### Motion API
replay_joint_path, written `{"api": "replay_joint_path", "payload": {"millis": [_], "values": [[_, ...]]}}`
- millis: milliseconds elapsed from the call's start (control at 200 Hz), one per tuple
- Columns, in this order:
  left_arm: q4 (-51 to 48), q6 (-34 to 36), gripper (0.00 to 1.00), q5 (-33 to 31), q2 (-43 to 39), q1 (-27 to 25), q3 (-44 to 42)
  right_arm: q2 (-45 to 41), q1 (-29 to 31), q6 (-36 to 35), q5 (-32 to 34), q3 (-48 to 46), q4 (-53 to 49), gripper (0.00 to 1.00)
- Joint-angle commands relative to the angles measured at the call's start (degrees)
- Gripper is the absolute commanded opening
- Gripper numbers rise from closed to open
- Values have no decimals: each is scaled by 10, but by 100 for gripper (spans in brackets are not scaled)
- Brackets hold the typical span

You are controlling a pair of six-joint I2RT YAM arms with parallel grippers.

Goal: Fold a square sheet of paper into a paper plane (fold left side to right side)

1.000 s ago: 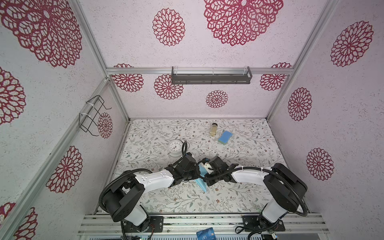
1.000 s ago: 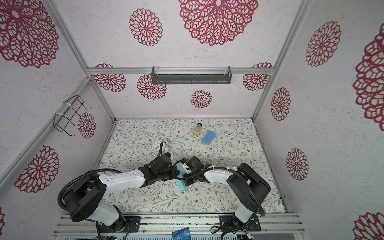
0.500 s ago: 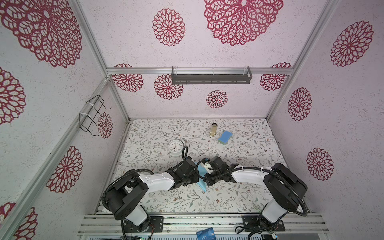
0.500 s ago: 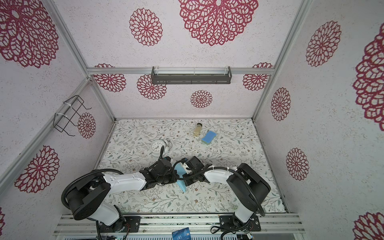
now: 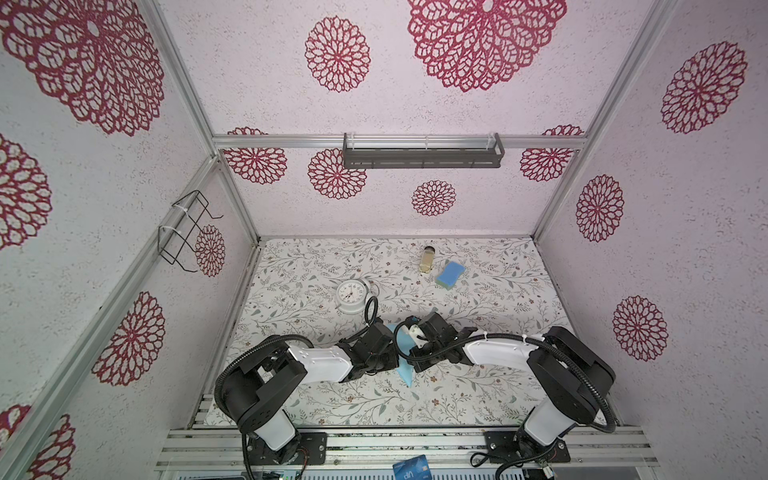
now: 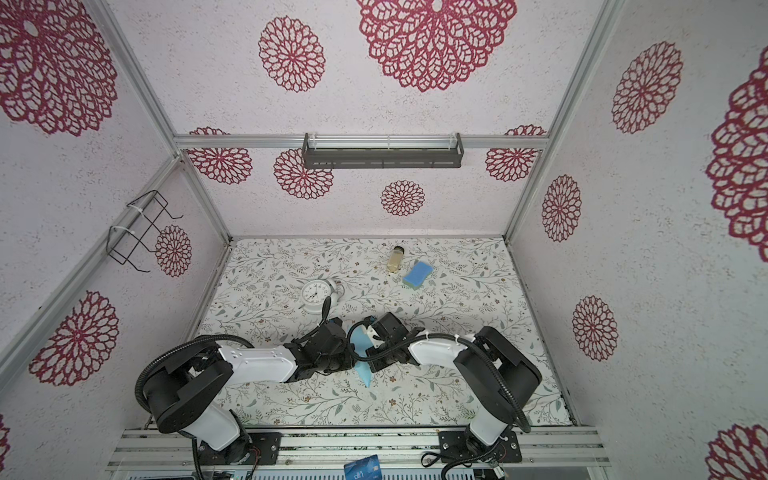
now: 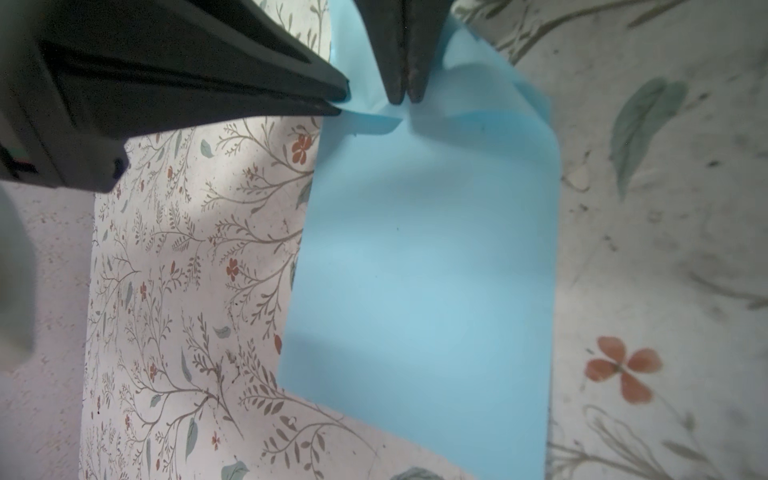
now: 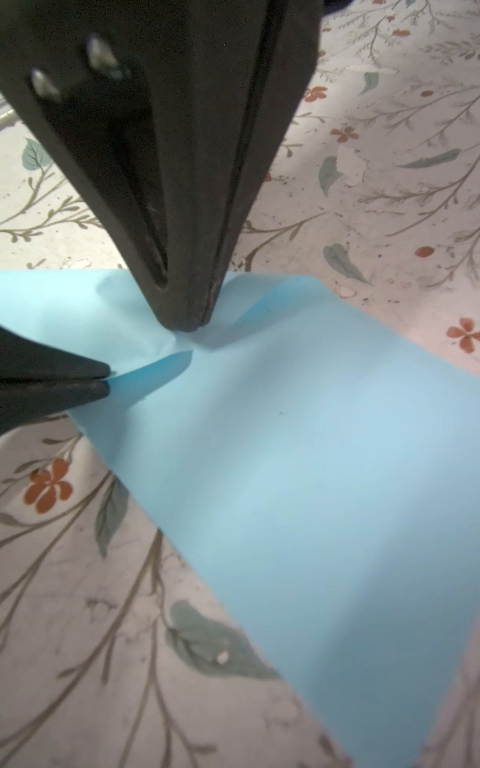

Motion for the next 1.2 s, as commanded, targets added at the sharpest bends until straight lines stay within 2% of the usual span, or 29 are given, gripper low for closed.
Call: {"api": "replay_joint_path", "payload": {"millis": [0, 85, 350, 515, 620, 936, 1196], "values": [[4, -18, 0, -9, 13, -8, -4, -39, -2, 19, -13, 14, -32, 14], [3, -28, 0, -14, 15, -11, -3, -64, -2, 35, -13, 12, -35, 23], [-10, -82, 0, -35, 15, -23, -3, -139, 5, 117, -5, -49, -13, 40], [-16, -122, 0, -53, 17, -36, -1, -173, 25, 155, 7, -84, -9, 51], [-21, -140, 0, -66, 18, -44, 2, -176, 49, 173, 20, -92, -4, 55], [-34, -157, 0, -80, 18, -56, 9, -137, 99, 199, 65, -64, -5, 55], [-39, -172, 0, -91, 6, -60, 5, -107, 108, 209, 101, -55, -29, 43]]}}
